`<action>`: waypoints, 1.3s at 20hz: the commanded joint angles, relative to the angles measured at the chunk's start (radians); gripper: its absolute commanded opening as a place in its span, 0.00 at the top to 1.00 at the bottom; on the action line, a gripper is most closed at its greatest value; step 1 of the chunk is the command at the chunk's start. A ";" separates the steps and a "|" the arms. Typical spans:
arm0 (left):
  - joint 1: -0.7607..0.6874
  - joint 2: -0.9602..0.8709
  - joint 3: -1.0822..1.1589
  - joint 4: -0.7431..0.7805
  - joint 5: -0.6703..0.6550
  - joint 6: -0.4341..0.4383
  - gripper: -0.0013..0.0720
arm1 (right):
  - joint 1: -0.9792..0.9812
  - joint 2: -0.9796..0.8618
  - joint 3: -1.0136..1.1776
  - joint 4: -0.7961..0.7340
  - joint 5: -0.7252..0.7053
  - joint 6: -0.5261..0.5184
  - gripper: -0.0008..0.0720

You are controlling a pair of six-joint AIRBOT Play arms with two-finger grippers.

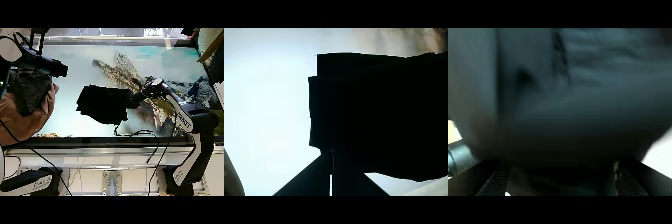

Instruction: Fold the clothes and pants, and hang the long-sleeved shirts on hangers.

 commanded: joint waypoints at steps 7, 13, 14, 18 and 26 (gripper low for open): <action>0.000 0.001 0.000 0.000 -0.005 0.000 0.97 | -0.059 0.018 0.179 -0.241 -0.021 0.133 0.94; 0.000 0.000 0.000 0.000 -0.003 0.000 0.97 | -0.394 0.178 0.216 -0.587 0.056 0.234 0.95; 0.000 -0.002 0.000 0.000 -0.003 0.000 0.97 | -0.459 0.199 0.216 -0.605 0.078 0.233 0.94; 0.000 -0.007 0.000 0.000 -0.003 0.000 0.97 | -0.748 0.270 0.215 -0.662 0.114 0.230 0.94; 0.000 -0.009 0.000 0.001 -0.003 0.000 0.97 | -1.380 0.426 0.056 -0.692 0.098 0.148 0.94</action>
